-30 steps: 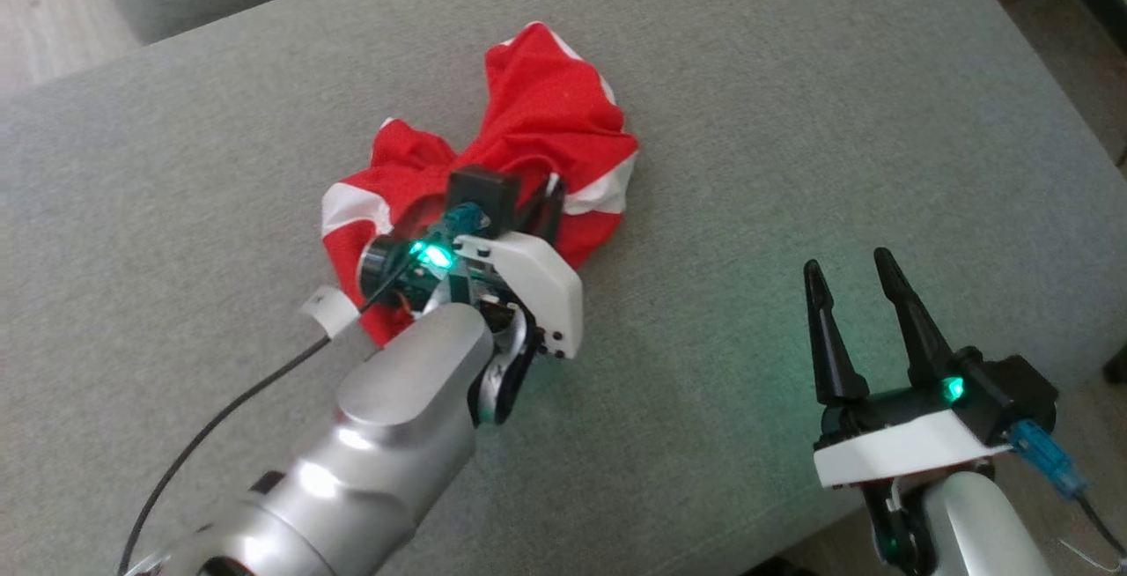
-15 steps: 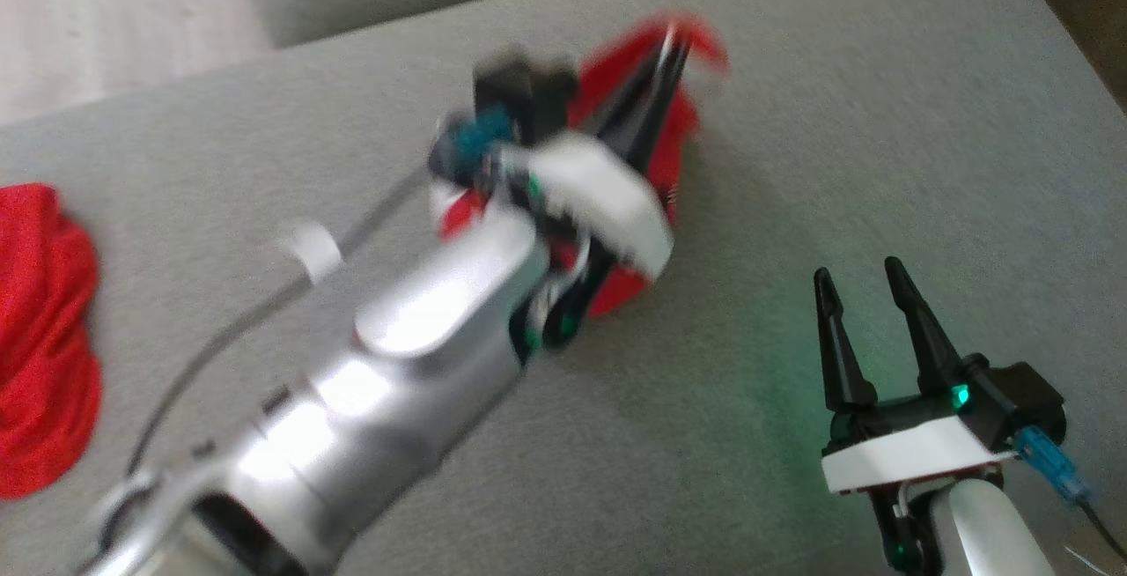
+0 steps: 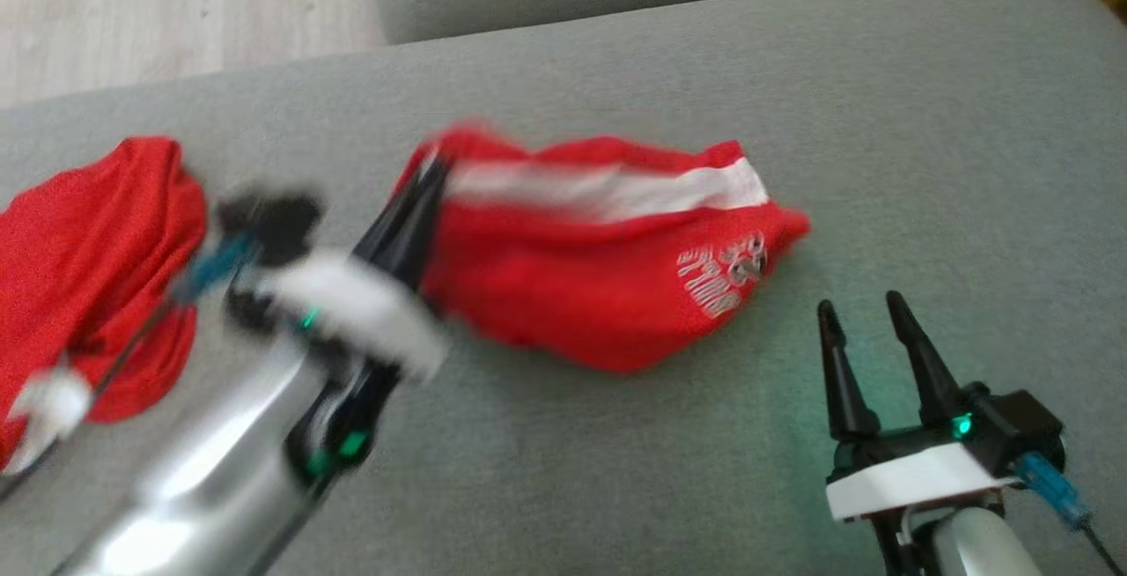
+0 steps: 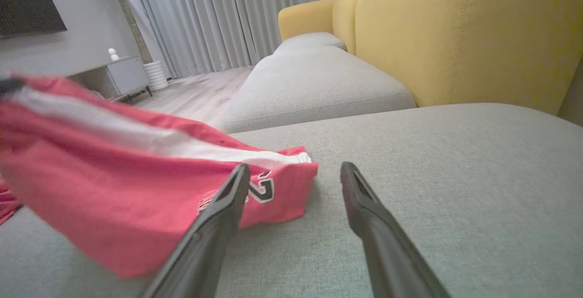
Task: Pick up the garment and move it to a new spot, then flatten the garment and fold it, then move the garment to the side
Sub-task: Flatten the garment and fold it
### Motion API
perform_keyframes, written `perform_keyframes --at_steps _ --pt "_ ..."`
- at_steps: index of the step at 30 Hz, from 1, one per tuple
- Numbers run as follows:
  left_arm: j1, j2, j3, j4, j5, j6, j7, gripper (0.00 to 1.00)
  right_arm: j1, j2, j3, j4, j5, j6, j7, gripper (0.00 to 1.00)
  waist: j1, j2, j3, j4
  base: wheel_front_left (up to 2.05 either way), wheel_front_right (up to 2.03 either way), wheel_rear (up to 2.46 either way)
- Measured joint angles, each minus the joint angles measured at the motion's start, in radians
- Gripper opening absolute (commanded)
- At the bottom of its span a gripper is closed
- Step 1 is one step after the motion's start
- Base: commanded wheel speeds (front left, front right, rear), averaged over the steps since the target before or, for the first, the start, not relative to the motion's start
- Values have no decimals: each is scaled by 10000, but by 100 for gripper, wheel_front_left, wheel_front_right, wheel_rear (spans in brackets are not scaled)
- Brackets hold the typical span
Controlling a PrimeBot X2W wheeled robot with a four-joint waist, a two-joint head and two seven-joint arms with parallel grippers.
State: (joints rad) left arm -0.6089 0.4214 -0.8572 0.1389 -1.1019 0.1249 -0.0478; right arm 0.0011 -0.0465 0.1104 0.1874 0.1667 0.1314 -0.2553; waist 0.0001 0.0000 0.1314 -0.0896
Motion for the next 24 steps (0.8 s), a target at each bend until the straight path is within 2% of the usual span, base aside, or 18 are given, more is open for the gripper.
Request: perform_keyframes --at_steps 3,6,11,14,17,19,24 --pt "990 667 115 -169 -63 92 -303 0 -11 -6 -94 84 456 0 0 100 -1 0 138 255 0 0 0" --pt "1179 1011 217 -249 -59 119 -512 0 -154 -117 107 389 1179 0 0 100 -1 0 310 545 0 0 0" --pt "1168 1210 282 -117 109 128 -612 0 -1187 -1066 652 1005 2056 0 0 100 0 0 631 1053 0 0 0" --pt "1111 1285 274 142 341 128 -694 0 -2082 -1628 1379 1611 2767 0 0 100 0 0 836 1331 0 0 0" --pt "896 1254 182 313 508 92 -688 0 -2872 -2150 2698 2481 4387 0 25 100 1 0 1039 1598 0 0 0" --pt "709 1210 150 376 558 52 -681 0 -3384 -2631 3666 2731 5484 0 407 100 0 0 1161 1754 0 0 0" --pt "402 909 -19 535 591 -123 -665 0 -4942 -3868 4916 2847 8086 0 1509 100 0 0 1398 2074 0 0 0"
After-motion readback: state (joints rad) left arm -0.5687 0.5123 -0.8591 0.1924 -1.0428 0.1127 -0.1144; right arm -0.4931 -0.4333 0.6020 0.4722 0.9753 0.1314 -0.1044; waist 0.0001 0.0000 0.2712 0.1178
